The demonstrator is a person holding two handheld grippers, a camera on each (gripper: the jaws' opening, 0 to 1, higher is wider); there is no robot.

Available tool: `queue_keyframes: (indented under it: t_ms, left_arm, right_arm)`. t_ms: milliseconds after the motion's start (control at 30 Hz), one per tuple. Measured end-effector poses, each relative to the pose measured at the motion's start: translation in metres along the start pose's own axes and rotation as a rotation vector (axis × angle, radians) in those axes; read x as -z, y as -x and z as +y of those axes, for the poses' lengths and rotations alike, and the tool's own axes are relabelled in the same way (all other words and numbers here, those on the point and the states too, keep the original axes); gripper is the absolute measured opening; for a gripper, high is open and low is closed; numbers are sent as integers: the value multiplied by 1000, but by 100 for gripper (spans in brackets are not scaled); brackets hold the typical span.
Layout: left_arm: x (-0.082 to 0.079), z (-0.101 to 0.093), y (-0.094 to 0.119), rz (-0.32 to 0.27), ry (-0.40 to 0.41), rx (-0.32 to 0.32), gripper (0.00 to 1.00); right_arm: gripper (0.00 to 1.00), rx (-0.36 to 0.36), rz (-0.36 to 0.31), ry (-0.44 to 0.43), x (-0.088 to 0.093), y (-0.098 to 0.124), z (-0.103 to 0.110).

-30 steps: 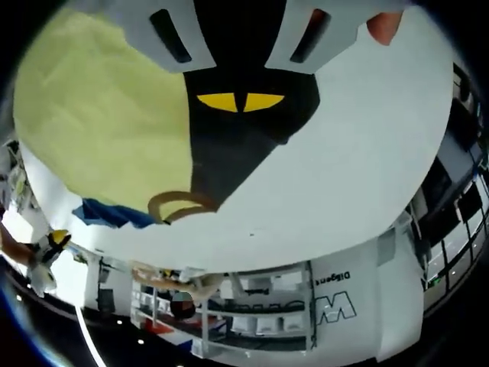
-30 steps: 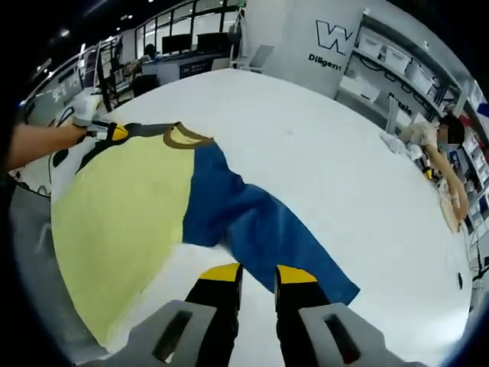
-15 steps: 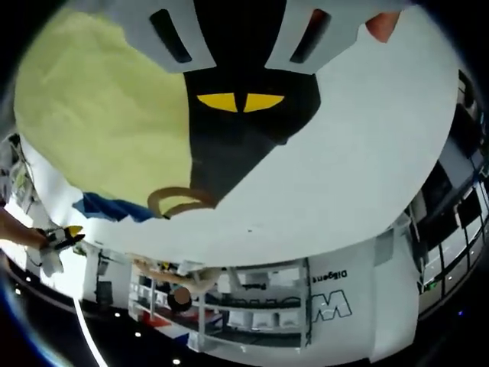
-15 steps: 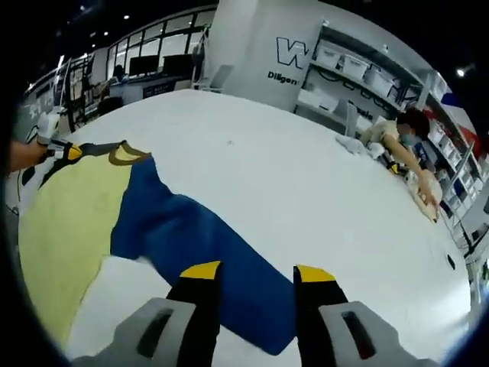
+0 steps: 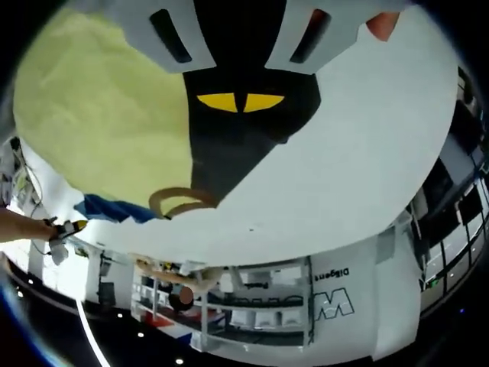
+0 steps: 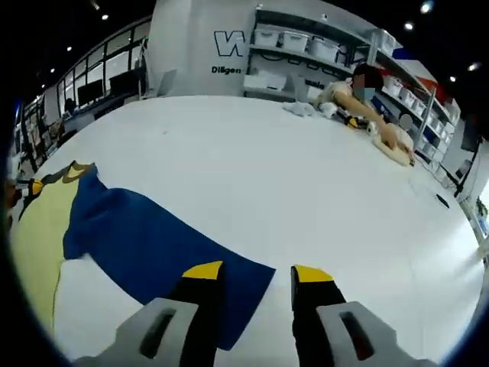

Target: Fold the garment on the visible template until the final outline fits inside the template.

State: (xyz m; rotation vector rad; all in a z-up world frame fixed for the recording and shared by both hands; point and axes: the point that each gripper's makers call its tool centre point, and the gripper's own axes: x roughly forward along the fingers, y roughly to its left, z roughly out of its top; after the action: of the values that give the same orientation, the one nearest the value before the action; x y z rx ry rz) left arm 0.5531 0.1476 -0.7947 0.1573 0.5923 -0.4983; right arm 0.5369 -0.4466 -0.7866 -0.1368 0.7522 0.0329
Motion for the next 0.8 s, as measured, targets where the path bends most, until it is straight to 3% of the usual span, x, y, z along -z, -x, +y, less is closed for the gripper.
queue_keyframes:
  t_ms: [233, 300, 333, 433, 600, 800]
  left_arm:
    - [-1, -1, 1, 3, -7, 3, 0]
    - [-1, -1, 1, 4, -9, 3, 0]
    - [-1, -2, 1, 5, -10, 2, 0]
    - [-1, -2, 2, 4, -12, 0, 0]
    - [-1, -2, 3, 7, -19, -2, 0]
    - [-1, -2, 3, 10, -29, -5, 0]
  right_arm:
    - [28, -29, 31, -53, 10, -11, -1]
    - [24, -50, 10, -114, 6, -13, 0]
    - [23, -42, 11, -78, 6, -13, 0]
    - [12, -73, -13, -63, 1, -15, 7]
    - [1, -97, -9, -28, -2, -22, 22]
    - [0, -42, -44, -10, -7, -11, 11]
